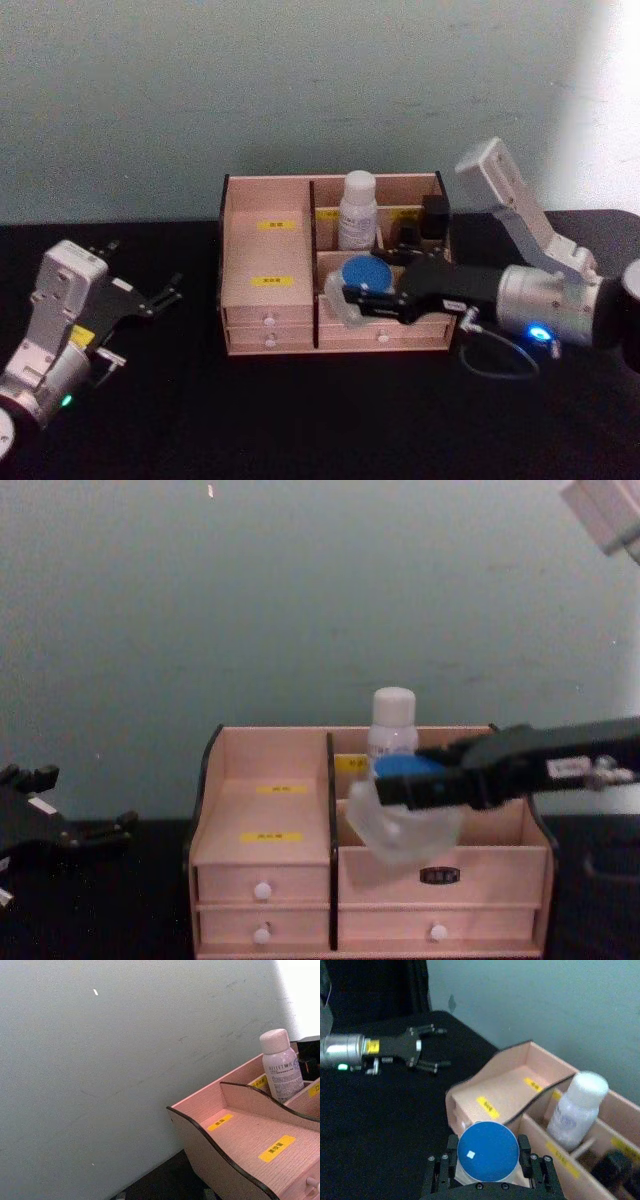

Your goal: Pick up the facial cleanser and watermelon frost from the table and place them into the tiered storage box.

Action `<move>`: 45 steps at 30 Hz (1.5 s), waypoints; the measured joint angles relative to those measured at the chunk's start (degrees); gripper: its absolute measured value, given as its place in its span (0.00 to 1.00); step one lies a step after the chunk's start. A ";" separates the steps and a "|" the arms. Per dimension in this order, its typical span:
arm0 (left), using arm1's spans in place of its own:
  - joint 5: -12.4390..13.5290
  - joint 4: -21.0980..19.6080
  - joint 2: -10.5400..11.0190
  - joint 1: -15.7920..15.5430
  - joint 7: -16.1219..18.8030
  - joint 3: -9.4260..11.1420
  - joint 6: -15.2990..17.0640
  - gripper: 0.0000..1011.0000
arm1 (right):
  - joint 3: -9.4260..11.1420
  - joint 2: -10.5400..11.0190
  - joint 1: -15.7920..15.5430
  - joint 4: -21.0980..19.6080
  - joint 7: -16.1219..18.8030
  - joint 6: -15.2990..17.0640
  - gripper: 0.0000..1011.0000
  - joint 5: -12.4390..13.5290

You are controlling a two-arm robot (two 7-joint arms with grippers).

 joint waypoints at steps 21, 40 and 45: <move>0.00 0.00 0.00 0.00 0.00 0.00 0.00 0.99 | -3.87 -10.34 11.79 15.00 1.16 -3.38 0.71 -0.71; 0.00 0.00 0.00 0.00 0.00 0.00 0.00 0.99 | -5.60 -17.72 17.93 27.83 3.06 -6.92 0.71 -2.42; 0.00 0.00 0.00 0.00 0.00 0.00 0.00 0.99 | -5.94 -19.86 19.47 32.13 3.29 -7.86 0.71 -3.33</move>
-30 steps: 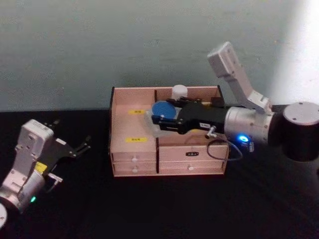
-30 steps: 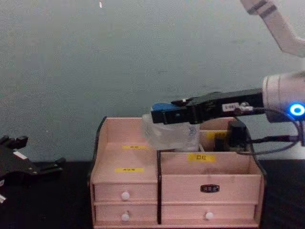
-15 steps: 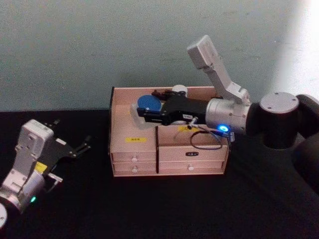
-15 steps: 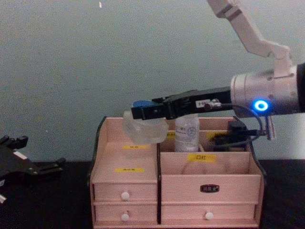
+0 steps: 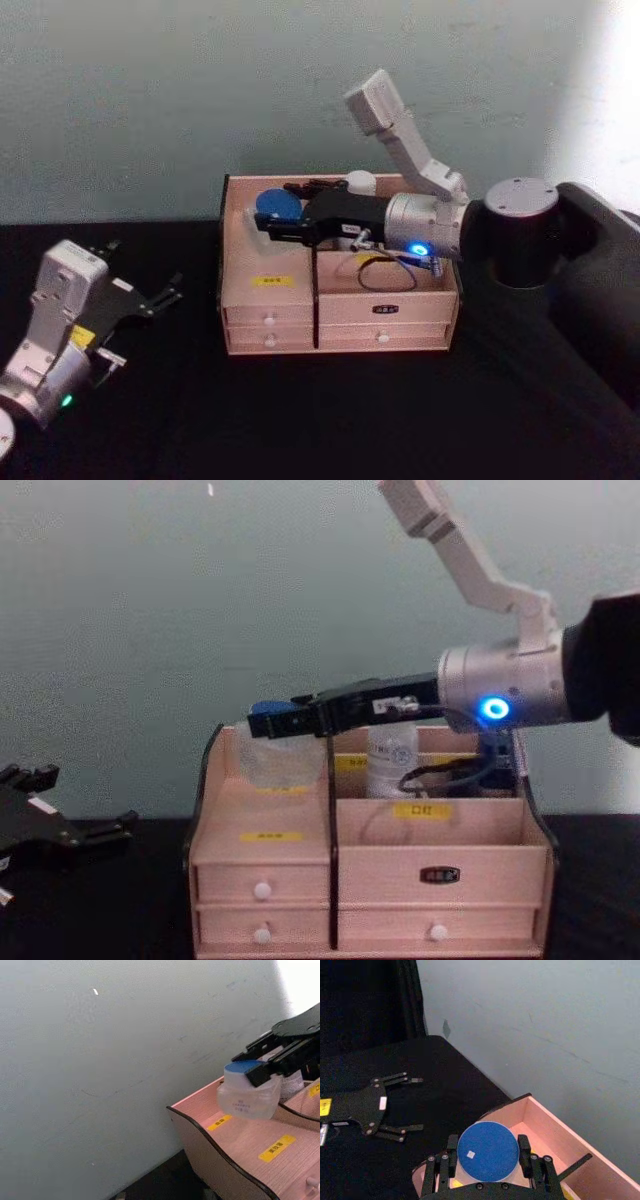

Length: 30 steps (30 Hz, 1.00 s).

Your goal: Pick up the facial cleanser and watermelon frost from the table and place them into the tiered storage box.

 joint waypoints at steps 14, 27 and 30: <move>0.00 0.00 0.00 0.00 0.00 0.00 0.00 0.99 | 0.24 -3.99 2.31 8.55 0.23 -1.75 0.71 -2.41; 0.00 0.00 0.00 0.00 0.00 0.00 0.00 0.99 | 1.17 -4.95 2.47 10.67 0.68 -1.98 0.71 -4.25; 0.00 0.00 0.00 0.00 0.00 0.00 0.00 0.99 | 1.19 -4.95 2.45 10.67 0.69 -1.98 0.71 -4.41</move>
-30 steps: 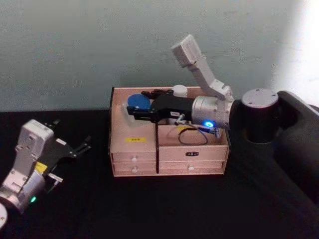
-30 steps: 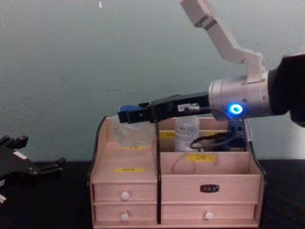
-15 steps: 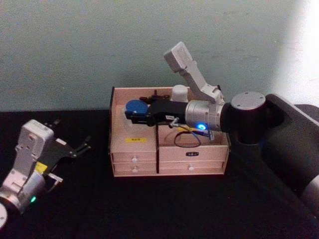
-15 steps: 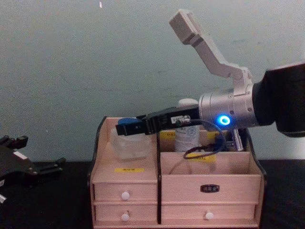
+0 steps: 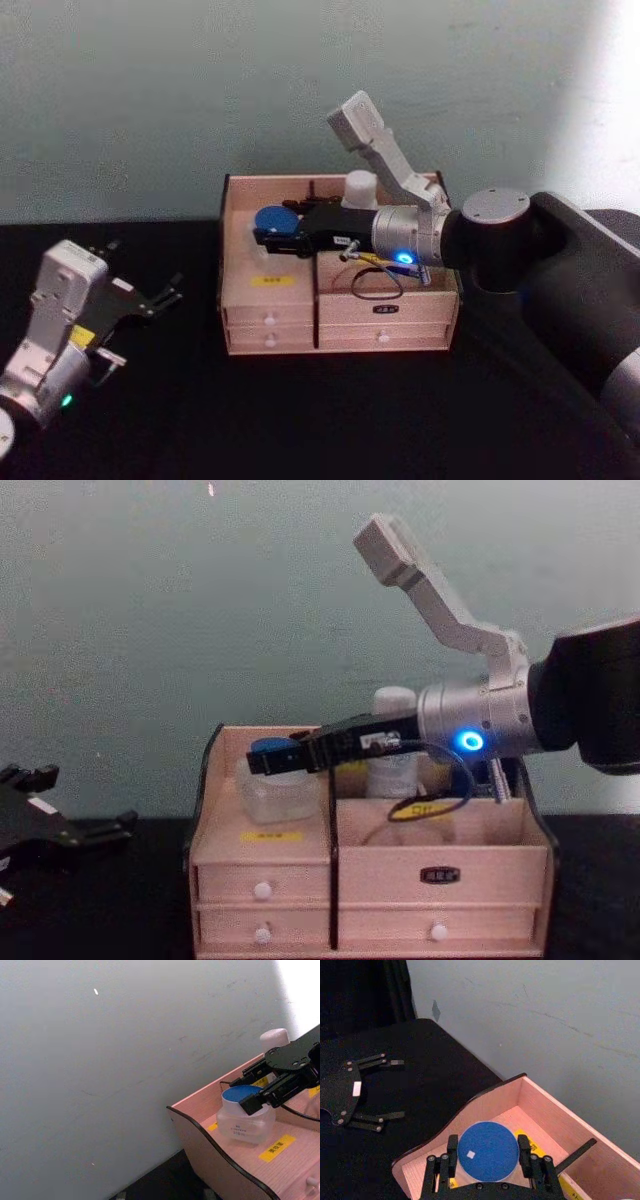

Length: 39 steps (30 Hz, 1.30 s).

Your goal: Pick up the facial cleanser and watermelon frost from the table and place them into the tiered storage box.

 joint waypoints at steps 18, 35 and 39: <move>0.00 0.00 0.00 0.00 0.00 0.00 0.00 0.99 | -0.03 0.06 -0.07 -0.11 -0.01 0.00 0.89 0.29; 0.00 0.00 0.00 0.00 0.00 0.00 0.00 0.99 | 0.10 0.14 -0.27 -0.56 -0.05 0.06 0.99 0.44; 0.00 0.00 0.00 0.00 0.00 0.00 0.00 0.99 | 1.39 0.97 -1.43 -3.32 -0.05 0.03 0.99 1.13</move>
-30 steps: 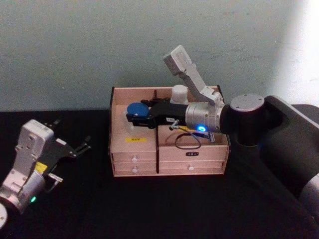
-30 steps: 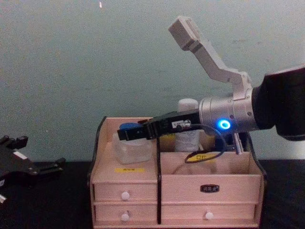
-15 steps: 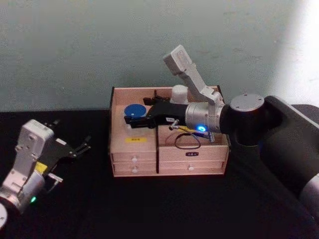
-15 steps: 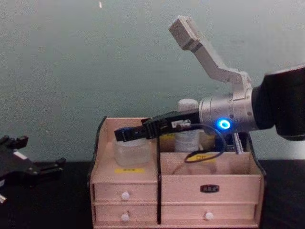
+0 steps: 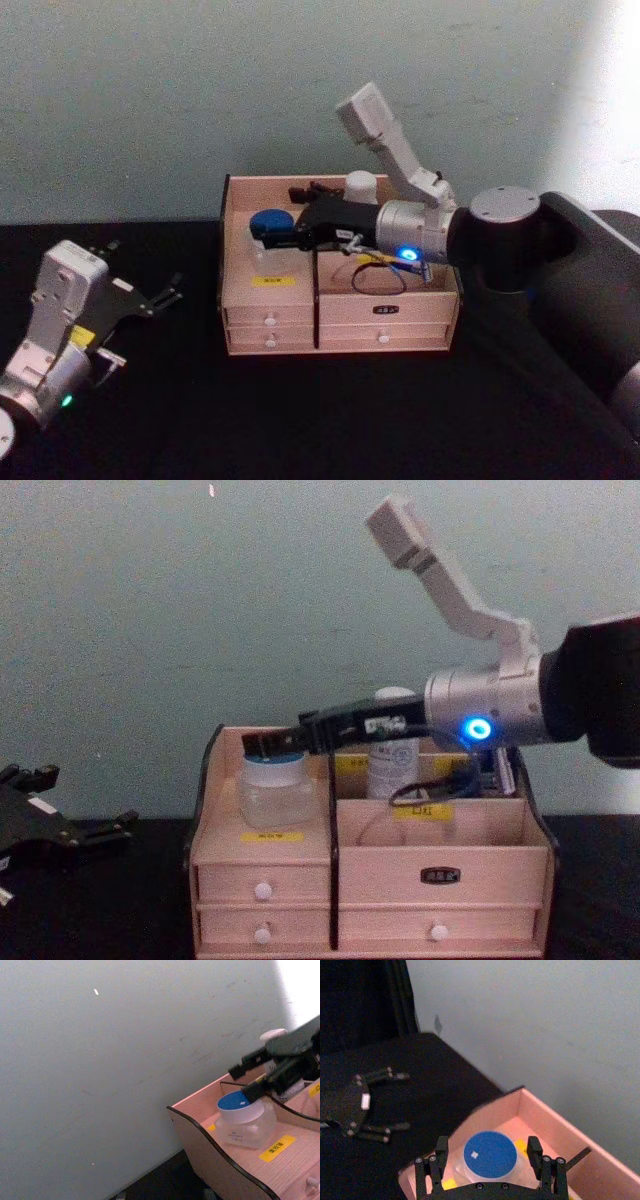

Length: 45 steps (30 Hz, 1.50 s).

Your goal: Pick up the facial cleanser and watermelon frost from the table and place them into the tiered storage box.

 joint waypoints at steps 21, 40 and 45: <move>0.00 -0.01 0.00 0.00 0.00 0.00 0.00 0.99 | 11.11 10.36 -14.77 -26.57 -11.40 -2.53 0.99 6.01; 0.00 0.00 0.00 0.00 0.00 0.00 0.00 0.99 | 21.78 11.43 -28.97 -32.26 -28.75 -9.75 0.99 0.60; 0.00 0.00 0.00 0.00 0.00 0.00 0.00 0.99 | 22.62 10.41 -30.42 -30.90 -31.32 -10.75 0.99 -1.31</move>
